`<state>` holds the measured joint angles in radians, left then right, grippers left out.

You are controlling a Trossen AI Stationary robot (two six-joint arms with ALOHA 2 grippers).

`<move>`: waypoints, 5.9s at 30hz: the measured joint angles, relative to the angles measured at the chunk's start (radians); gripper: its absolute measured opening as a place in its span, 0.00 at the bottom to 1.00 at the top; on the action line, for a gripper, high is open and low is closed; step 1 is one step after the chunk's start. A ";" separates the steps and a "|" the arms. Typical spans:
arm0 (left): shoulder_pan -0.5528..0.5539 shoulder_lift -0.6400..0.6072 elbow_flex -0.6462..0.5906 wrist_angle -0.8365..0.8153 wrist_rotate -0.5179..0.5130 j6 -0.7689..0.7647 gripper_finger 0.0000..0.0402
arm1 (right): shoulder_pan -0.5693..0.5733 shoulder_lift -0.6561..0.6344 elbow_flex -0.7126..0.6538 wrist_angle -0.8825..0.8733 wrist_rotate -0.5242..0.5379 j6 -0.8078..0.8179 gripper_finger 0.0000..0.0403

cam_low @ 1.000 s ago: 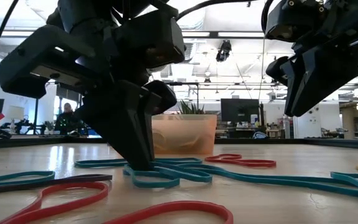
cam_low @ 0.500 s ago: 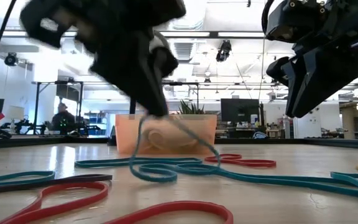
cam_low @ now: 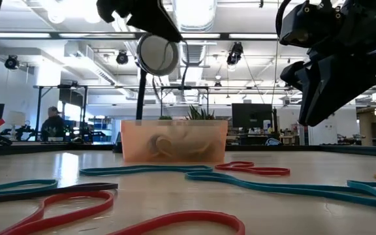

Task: Pick and place rubber bands into bin
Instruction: Put the blue rubberband into the orange bin, then put the violet rubberband into the orange bin

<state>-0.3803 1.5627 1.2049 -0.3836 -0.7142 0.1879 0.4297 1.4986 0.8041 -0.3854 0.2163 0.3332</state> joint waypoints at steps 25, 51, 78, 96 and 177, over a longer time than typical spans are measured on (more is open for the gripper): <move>0.330 0.017 -0.067 -0.125 0.238 0.051 0.00 | 0.000 0.000 -0.011 0.003 0.023 0.000 0.14; 0.407 0.072 -0.066 -0.137 0.336 0.029 0.10 | 0.000 0.000 -0.013 0.010 0.057 0.000 0.14; -0.035 -0.122 -0.068 -0.257 0.289 -0.340 0.11 | 0.014 -0.083 -0.007 -0.578 -0.148 0.406 0.14; -0.157 -0.157 -0.288 -0.195 0.274 -0.554 0.11 | 0.015 -0.246 -0.197 -0.609 -0.164 0.600 0.14; -0.157 -0.159 -0.296 -0.111 0.233 -0.543 0.11 | -0.070 -0.271 0.075 0.276 0.491 -0.563 0.02</move>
<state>-0.5371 1.4040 0.9092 -0.4950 -0.4808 -0.3546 0.3602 1.2278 0.8794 -0.1098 0.7074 -0.2299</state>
